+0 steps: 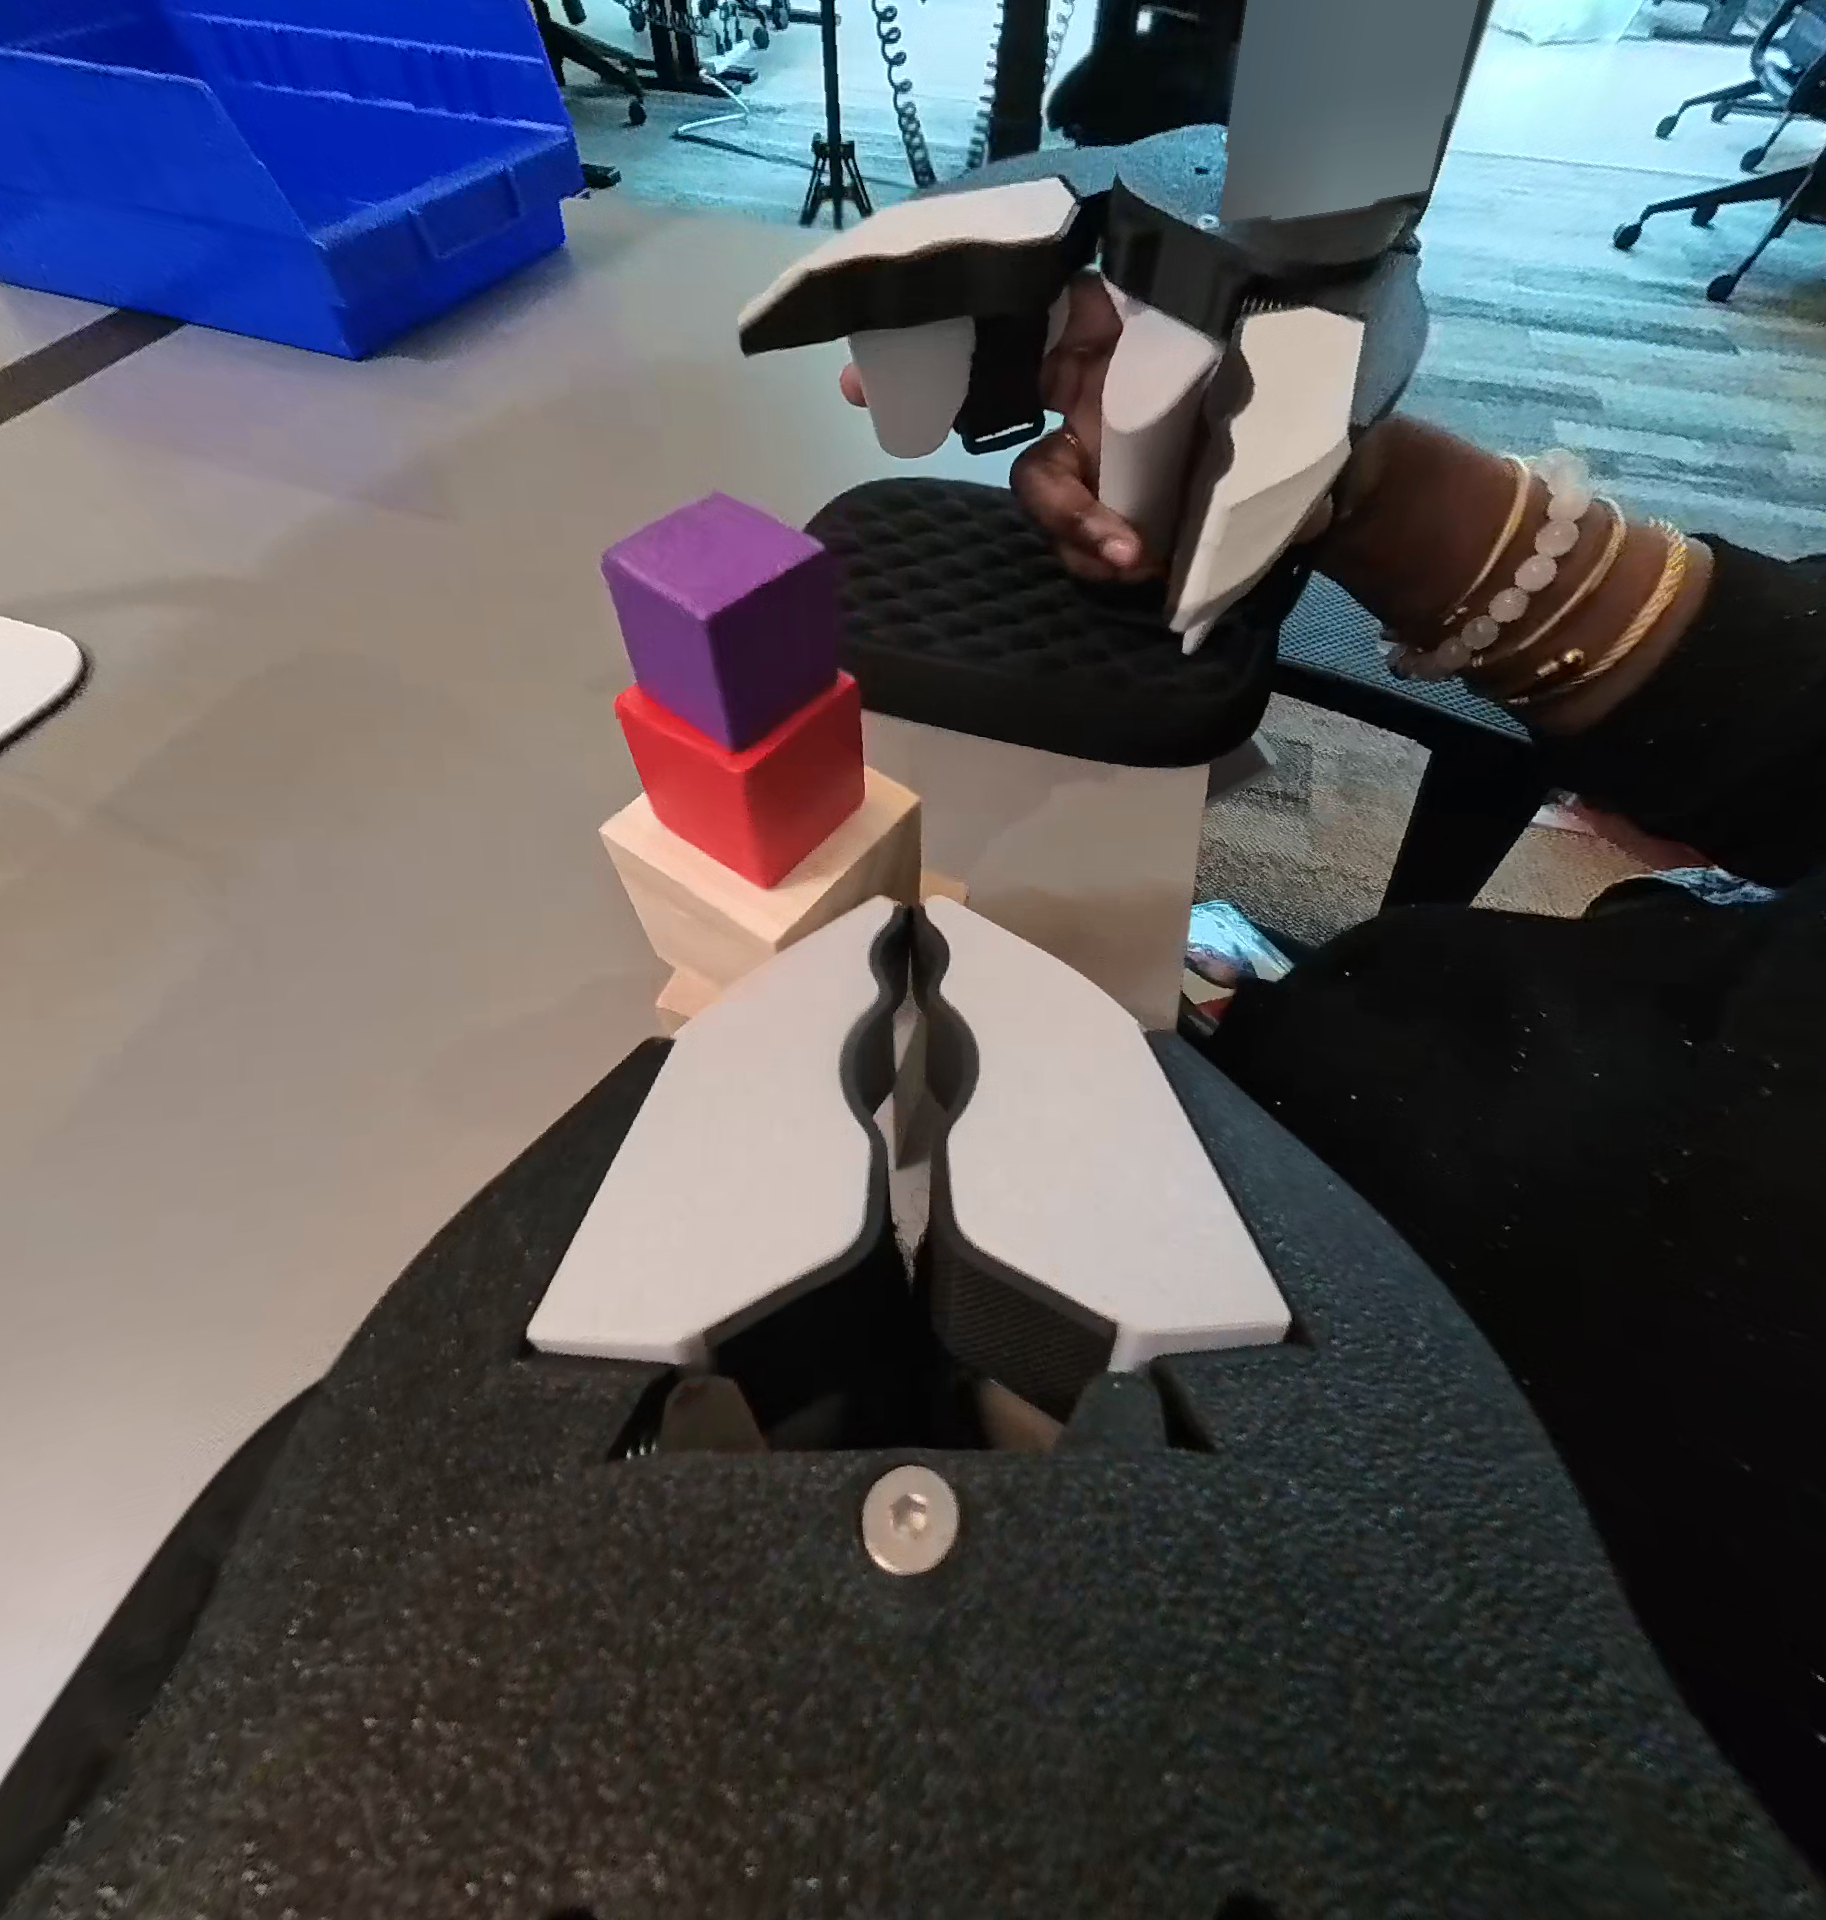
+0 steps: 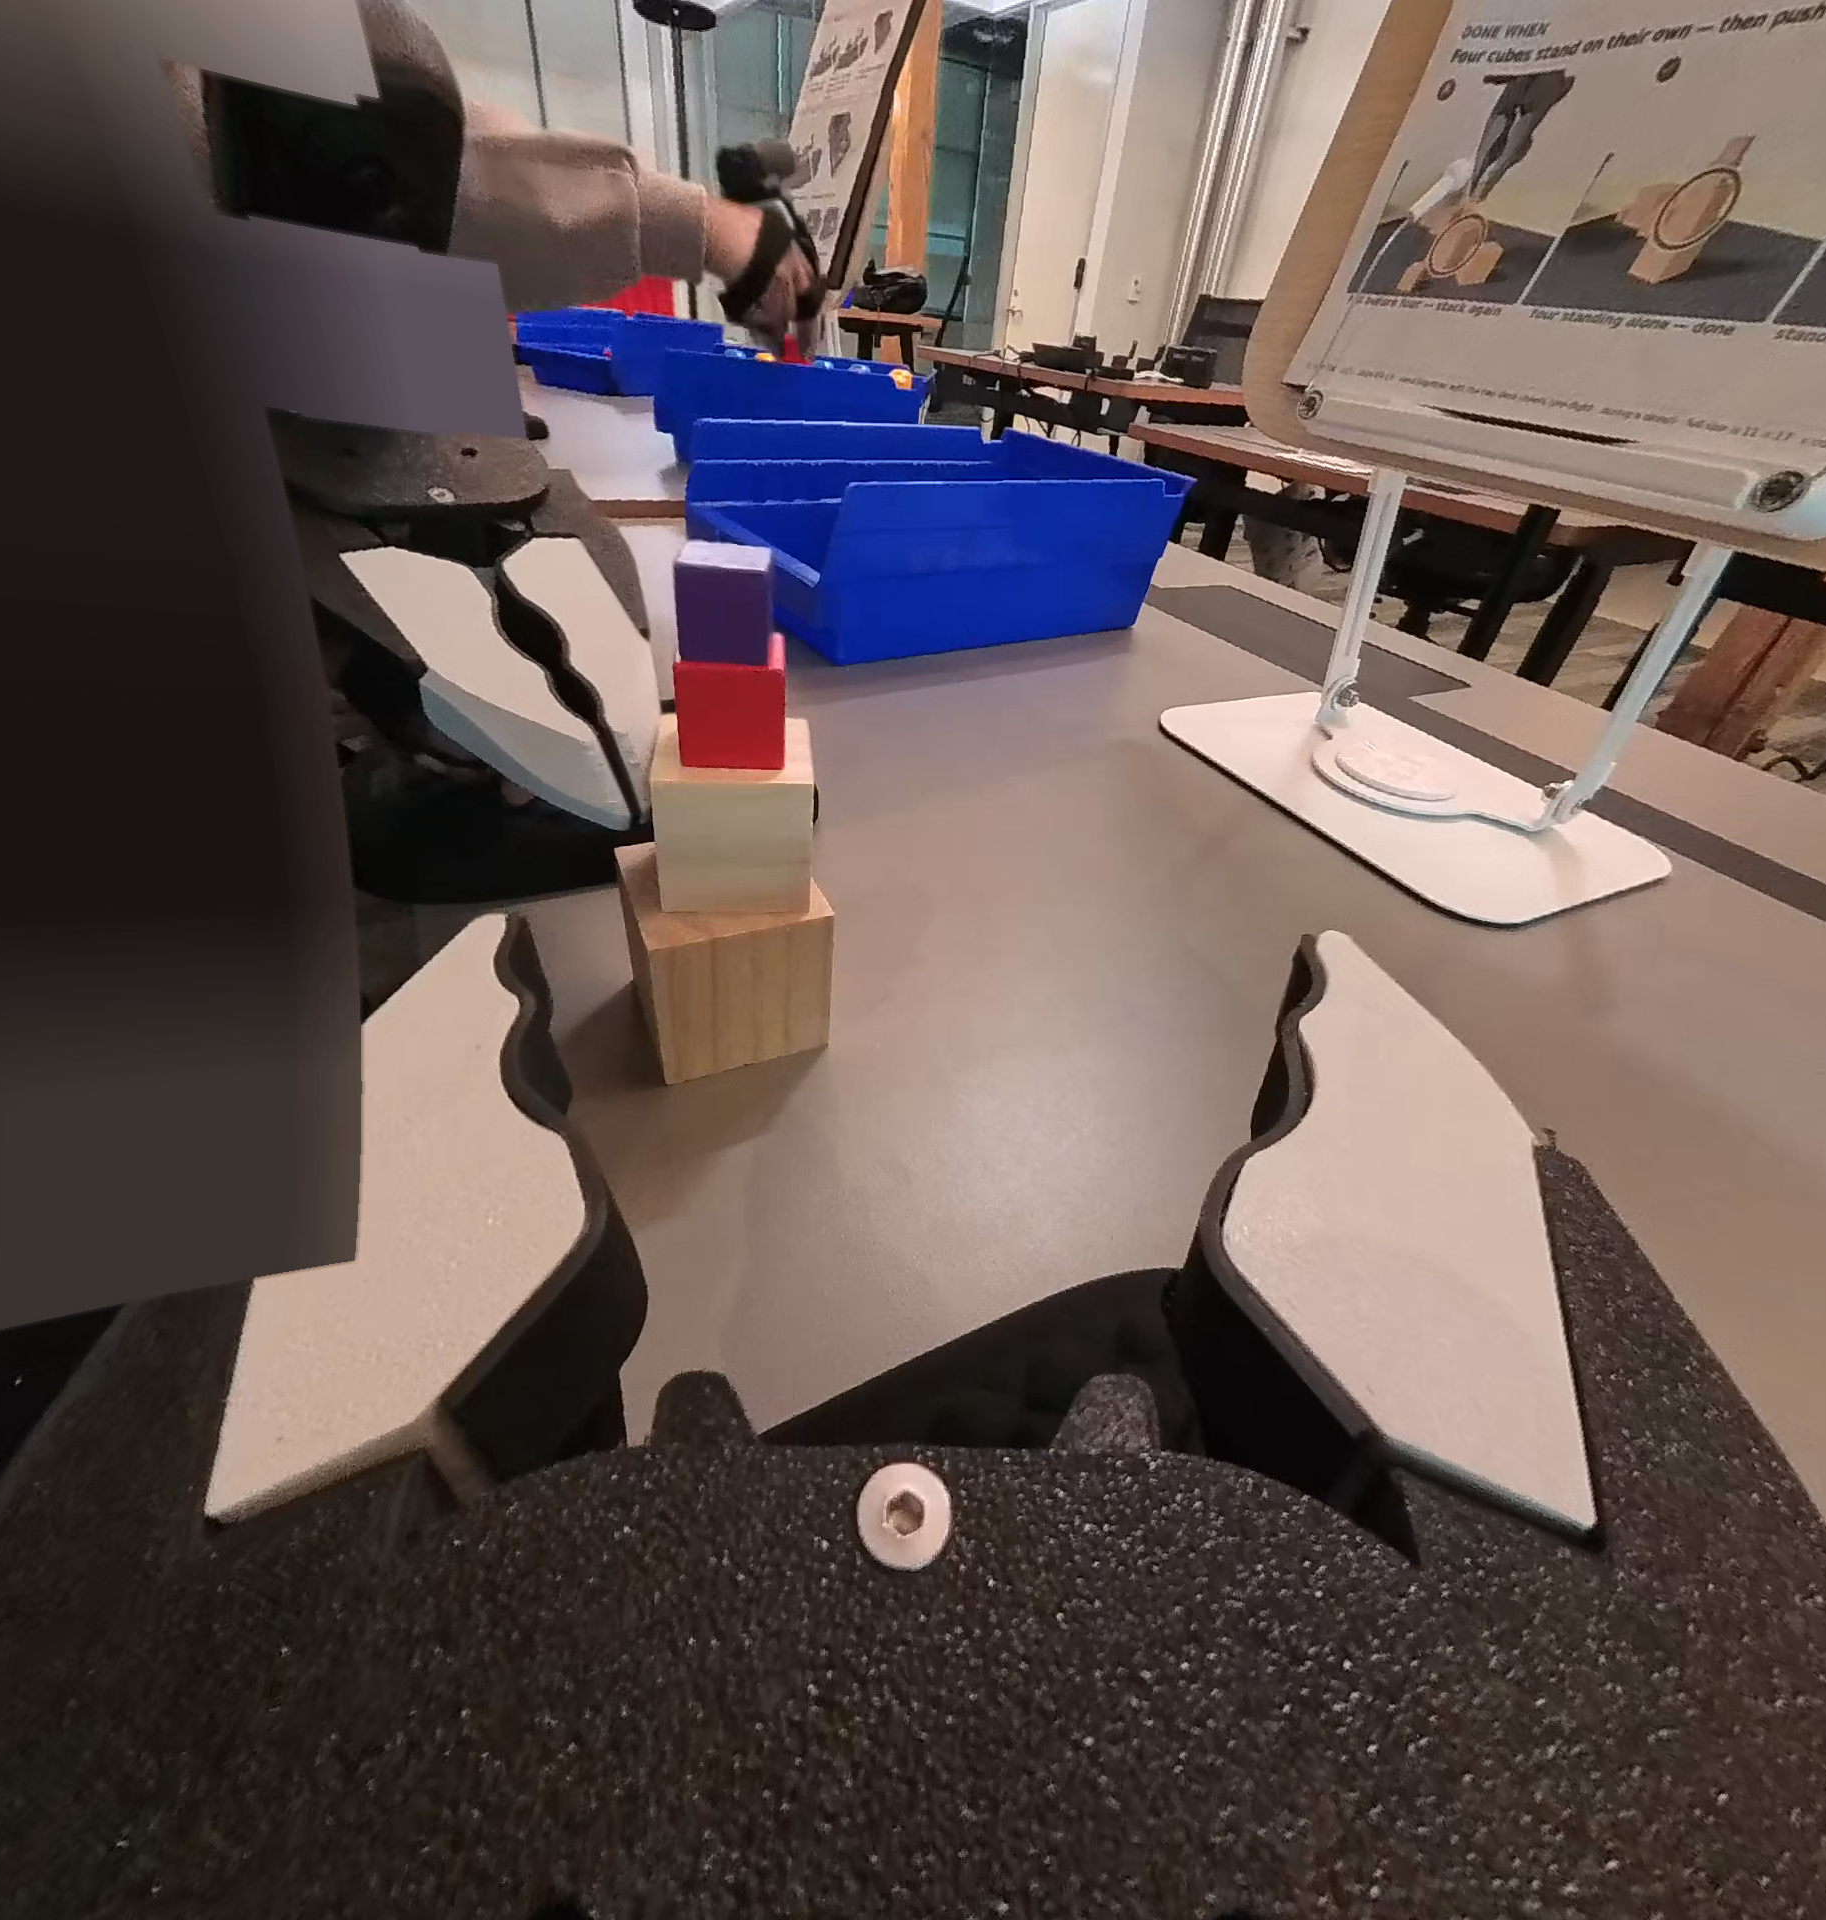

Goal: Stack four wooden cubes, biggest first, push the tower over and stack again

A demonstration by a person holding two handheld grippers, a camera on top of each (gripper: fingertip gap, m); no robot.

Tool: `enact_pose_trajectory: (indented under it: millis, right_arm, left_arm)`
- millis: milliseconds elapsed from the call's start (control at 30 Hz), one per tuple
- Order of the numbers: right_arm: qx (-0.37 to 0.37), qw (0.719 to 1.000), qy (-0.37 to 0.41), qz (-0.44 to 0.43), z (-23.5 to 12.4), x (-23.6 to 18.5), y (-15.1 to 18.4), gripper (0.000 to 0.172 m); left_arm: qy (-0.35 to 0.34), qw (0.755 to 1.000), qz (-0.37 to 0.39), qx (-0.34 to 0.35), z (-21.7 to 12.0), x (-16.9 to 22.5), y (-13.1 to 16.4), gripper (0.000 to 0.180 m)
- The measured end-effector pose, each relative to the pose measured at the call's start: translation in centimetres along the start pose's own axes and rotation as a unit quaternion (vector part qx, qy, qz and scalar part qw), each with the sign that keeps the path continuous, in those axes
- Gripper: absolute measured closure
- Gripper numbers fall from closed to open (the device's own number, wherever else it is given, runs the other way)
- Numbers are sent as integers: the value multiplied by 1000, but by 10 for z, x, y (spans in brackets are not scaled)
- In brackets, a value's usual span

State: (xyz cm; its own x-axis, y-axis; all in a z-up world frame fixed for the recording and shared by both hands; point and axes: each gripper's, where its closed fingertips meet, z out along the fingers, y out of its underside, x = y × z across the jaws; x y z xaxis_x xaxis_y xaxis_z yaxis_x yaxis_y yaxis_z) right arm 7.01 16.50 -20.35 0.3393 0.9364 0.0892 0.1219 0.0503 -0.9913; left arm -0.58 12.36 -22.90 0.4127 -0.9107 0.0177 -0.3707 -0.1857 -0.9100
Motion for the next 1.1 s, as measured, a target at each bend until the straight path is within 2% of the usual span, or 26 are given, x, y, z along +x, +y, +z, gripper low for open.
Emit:
enact_pose_trajectory:
  millis: [733, 1100]
  right_arm:
    - [-3, 1000, -1, -9, 1, -2, 1, 45]
    - [-2, 1000, -1, -9, 1, -2, 1, 45]
  left_arm:
    - [-6, 1000, 21, 0, 15, -19, -20, 180]
    - [-31, 999, 23, 12, 17, -35, -28, 180]
